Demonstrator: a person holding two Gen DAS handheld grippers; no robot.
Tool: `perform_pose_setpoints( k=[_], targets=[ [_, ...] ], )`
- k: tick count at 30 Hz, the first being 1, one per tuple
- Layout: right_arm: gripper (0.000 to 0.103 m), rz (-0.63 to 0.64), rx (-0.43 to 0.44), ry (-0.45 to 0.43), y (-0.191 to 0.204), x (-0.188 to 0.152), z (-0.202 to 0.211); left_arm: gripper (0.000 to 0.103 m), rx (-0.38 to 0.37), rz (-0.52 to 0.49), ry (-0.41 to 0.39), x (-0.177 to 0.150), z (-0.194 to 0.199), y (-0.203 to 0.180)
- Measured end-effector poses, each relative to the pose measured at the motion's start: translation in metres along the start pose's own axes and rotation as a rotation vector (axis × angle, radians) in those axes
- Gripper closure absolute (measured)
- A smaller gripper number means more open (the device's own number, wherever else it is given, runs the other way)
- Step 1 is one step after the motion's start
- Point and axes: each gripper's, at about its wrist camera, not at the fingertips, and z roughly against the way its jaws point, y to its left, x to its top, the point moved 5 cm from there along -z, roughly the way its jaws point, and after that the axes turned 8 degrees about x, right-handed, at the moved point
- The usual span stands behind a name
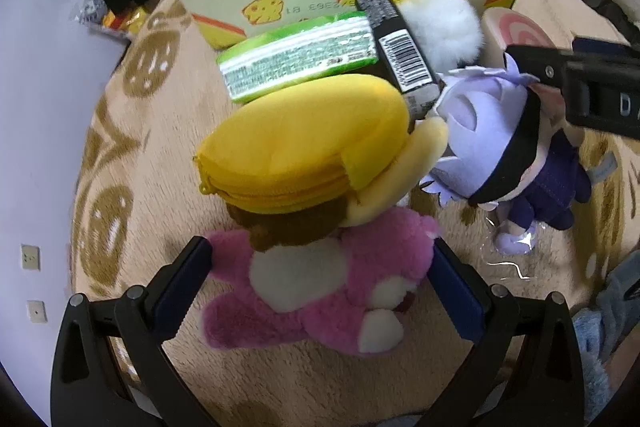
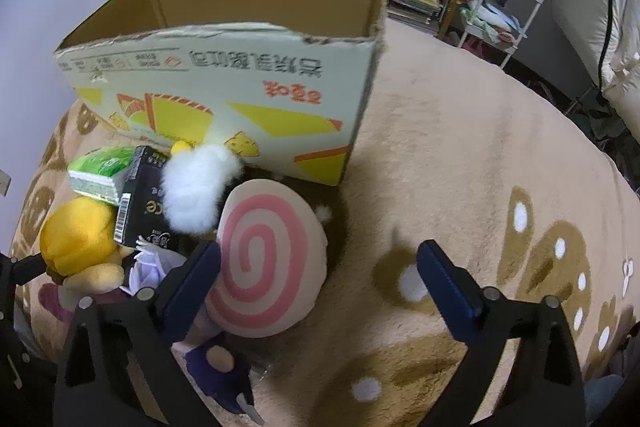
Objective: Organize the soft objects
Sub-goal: 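Lower the left tool onto the pink plush while the right tool approaches the swirl lollipop plush, then close the left tool on the pink plush while the right tool grips the lollipop plush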
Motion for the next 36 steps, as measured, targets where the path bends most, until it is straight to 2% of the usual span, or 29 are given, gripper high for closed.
perform_pose_setpoints(
  k=[6,13,17,19,23,26,27,28,30,36],
  targets=[
    [0.006,-0.023,0.022,0.013,-0.003,0.000,-0.002,0.007,-0.001,-0.004,-0.017,-0.001,0.004,-0.001],
    [0.008,-0.026,0.024,0.017,-0.004,-0.001,-0.003,0.025,-0.001,-0.061,-0.061,-0.003,0.017,-0.011],
    [0.008,-0.029,0.024,0.016,-0.001,-0.005,-0.003,0.028,-0.006,-0.072,-0.070,-0.005,0.020,-0.012],
    [0.012,-0.033,0.033,0.016,0.001,-0.007,-0.003,0.028,-0.023,-0.053,-0.064,-0.004,0.021,-0.009],
    [0.013,-0.041,0.036,0.010,0.001,-0.008,-0.001,0.028,-0.064,0.002,-0.051,-0.002,0.023,0.000],
    [0.022,-0.040,0.062,0.013,0.004,-0.008,-0.001,0.028,-0.093,0.038,-0.043,-0.002,0.023,0.006],
    [0.030,-0.041,0.074,0.013,0.005,-0.008,-0.001,0.028,-0.102,0.047,-0.041,-0.002,0.023,0.008],
    [0.043,-0.040,0.100,0.011,0.007,-0.009,-0.001,0.028,-0.119,0.063,-0.037,-0.003,0.023,0.010],
    [0.056,-0.051,0.149,0.011,0.008,-0.009,-0.003,0.028,-0.147,0.093,-0.034,-0.003,0.023,0.015],
    [0.069,-0.054,0.171,0.001,0.010,-0.010,0.000,0.029,-0.168,0.133,-0.037,-0.005,0.025,0.023]
  ],
)
